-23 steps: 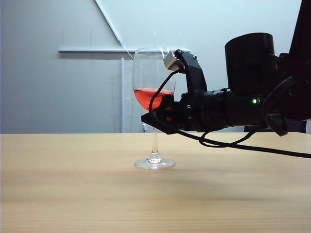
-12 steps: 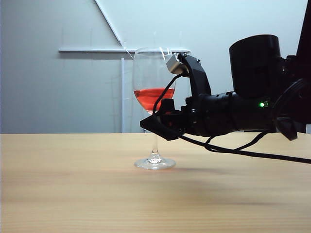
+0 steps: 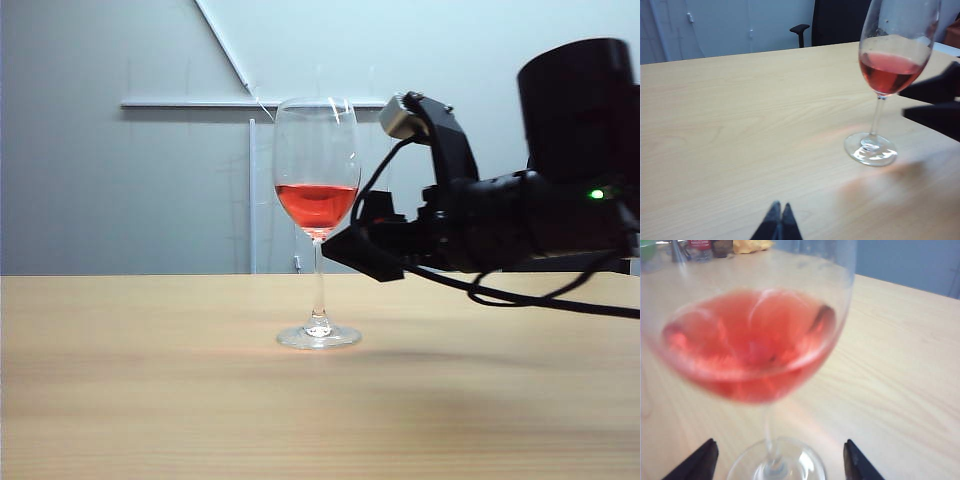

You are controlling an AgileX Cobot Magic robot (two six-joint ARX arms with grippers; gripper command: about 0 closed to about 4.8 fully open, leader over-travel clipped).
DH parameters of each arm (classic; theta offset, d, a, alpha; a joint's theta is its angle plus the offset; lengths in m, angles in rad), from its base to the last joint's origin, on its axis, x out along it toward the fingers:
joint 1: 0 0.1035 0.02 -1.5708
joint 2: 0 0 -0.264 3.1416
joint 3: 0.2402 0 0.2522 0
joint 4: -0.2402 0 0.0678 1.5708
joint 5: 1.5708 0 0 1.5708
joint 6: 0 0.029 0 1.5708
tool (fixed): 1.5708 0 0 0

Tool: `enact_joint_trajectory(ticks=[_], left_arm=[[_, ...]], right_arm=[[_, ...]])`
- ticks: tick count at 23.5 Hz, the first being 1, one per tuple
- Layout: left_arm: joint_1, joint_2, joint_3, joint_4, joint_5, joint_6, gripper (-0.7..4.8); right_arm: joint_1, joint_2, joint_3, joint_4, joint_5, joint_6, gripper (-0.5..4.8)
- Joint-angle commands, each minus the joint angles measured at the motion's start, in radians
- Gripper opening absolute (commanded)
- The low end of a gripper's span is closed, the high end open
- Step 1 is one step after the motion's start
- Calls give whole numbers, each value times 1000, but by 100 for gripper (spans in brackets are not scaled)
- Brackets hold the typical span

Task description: Gently pick up the goblet, rotate it counterclockwise for two full turns (viewing from above), and then place it back on the table.

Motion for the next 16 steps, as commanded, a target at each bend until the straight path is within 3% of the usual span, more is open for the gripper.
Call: enact_joint_trajectory(ticks=[1, 4, 7, 10, 13, 16], left_arm=[[43, 1, 4, 6, 3, 0, -5], [108, 1, 4, 6, 3, 0, -5], [277, 1, 4, 6, 3, 0, -5], [364, 1, 4, 6, 2, 0, -5], [415, 1, 4, 6, -1, 0, -5], [420, 1, 4, 6, 0, 0, -5]], right_arm=[[2, -56, -57, 13, 3, 2, 347], [2, -113, -114, 12, 3, 6, 347], [2, -266, -231, -19, 74, 20, 346], [2, -388, -272, -105, 110, 35, 345], [2, -547, -276, -248, 116, 41, 256], [2, -672, -276, -325, 145, 58, 74]])
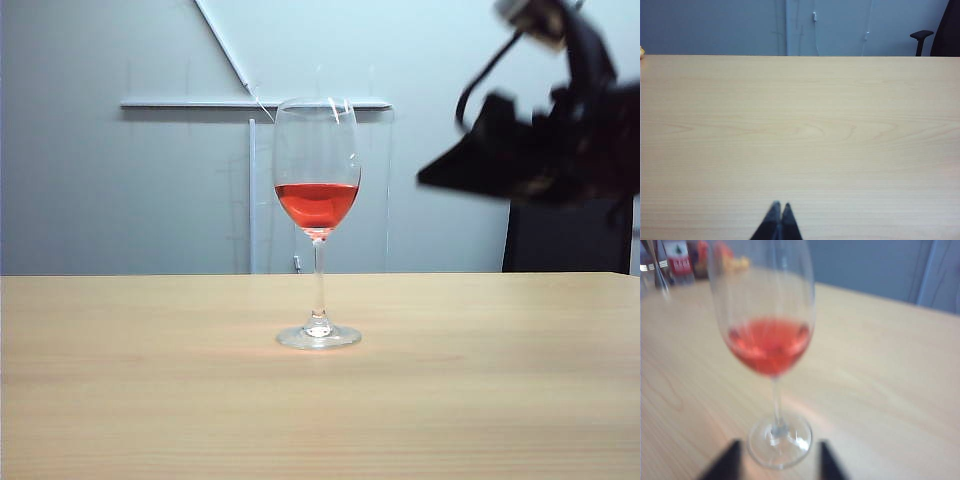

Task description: Gently pick up the goblet, rotate it counterclockwise for two full turns (viewing from above), and then place it back on the table.

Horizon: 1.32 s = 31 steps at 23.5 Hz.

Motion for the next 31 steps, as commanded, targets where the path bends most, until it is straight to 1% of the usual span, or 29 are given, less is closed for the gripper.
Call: enact_joint_trajectory(ticks=[1, 2, 3, 8, 11, 14, 29, 31], left_arm=[[0, 0, 4, 6, 4, 0, -5], [-1, 0, 4, 6, 3, 0, -5], [-1, 0, 4, 6, 3, 0, -5], [-3, 0, 4, 6, 3, 0, -5], [-3, 0, 4, 6, 3, 0, -5], [-3, 0, 4, 6, 3, 0, -5], [-2, 0, 4, 6, 3, 0, -5], [-3, 0, 4, 6, 3, 0, -5]], right_arm=[[2, -100, 6, -73, 50, 18, 37], [2, -137, 6, -93, 68, 18, 8], [2, -164, 6, -109, 82, 18, -8], [2, -261, 6, -182, 179, 19, -7], [2, -283, 5, -190, 232, 18, -7], [2, -283, 5, -190, 251, 18, -6], [2, -283, 5, -212, 253, 19, -6], [2, -283, 5, -212, 277, 19, -6]])
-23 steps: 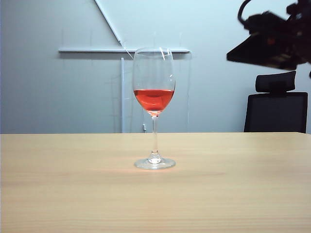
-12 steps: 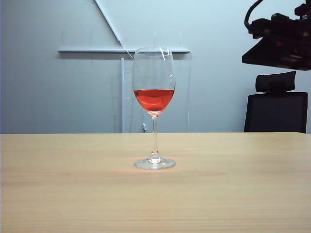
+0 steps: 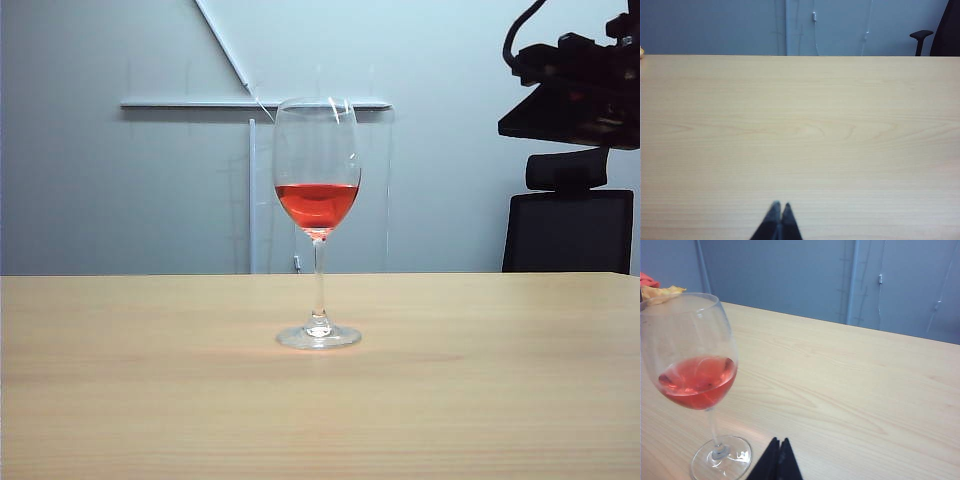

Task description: Gently pick up the goblet, rotate it counterclockwise for two full turns (viewing from above), and then place it back on the table.

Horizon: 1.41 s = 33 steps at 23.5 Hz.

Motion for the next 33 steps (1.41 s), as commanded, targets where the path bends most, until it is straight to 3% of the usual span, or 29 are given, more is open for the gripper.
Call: enact_joint_trajectory(ticks=[1, 5, 11, 21, 27, 33], left_arm=[[-2, 0, 4, 6, 3, 0, -5], [-2, 0, 4, 6, 3, 0, -5], [-2, 0, 4, 6, 3, 0, -5], [-2, 0, 4, 6, 3, 0, -5], [-2, 0, 4, 6, 3, 0, -5], [-2, 0, 4, 6, 3, 0, -5]], right_arm=[[2, -3, 5, 18, 42, 4, -6], [3, -25, 5, 14, 48, 4, -6], [-35, -149, 2, -108, 148, 4, -6], [-304, -433, -1, -439, 12, 4, -6], [-431, -622, -86, -454, -27, 11, -6], [-495, -801, -187, -455, -31, 69, -6]])
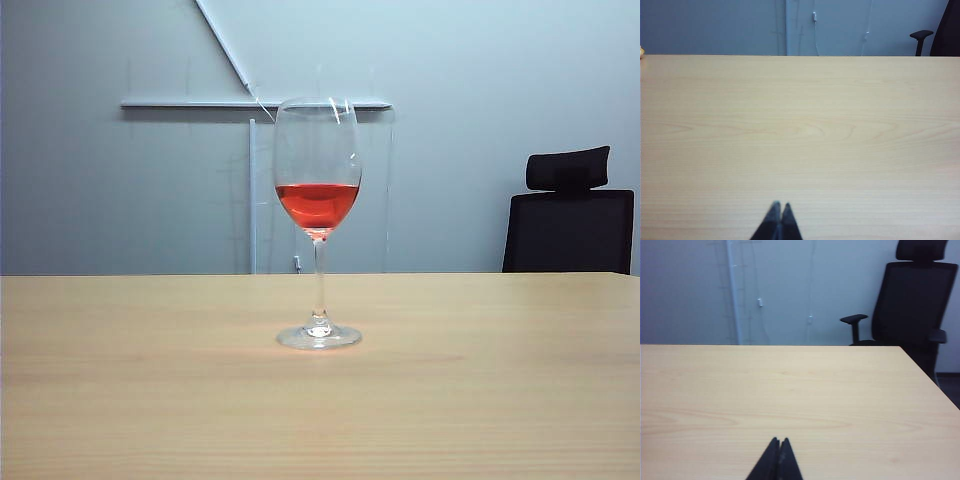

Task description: Gently pick up the goblet, rotate it counterclockwise for two full turns (viewing from above), and then place it back on the table.

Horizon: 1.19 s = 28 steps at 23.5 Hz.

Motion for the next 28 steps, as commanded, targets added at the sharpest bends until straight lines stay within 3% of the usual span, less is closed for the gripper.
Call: enact_joint_trajectory(ticks=[1, 4, 28], left_arm=[[-2, 1, 4, 6, 3, 0, -5], [-2, 1, 4, 6, 3, 0, -5], [-2, 1, 4, 6, 3, 0, -5]], right_arm=[[-24, -110, -50, 12, -6, 48, -6], [-23, -192, -50, -70, -5, 49, -6], [20, -188, -50, -111, -5, 48, -6]])
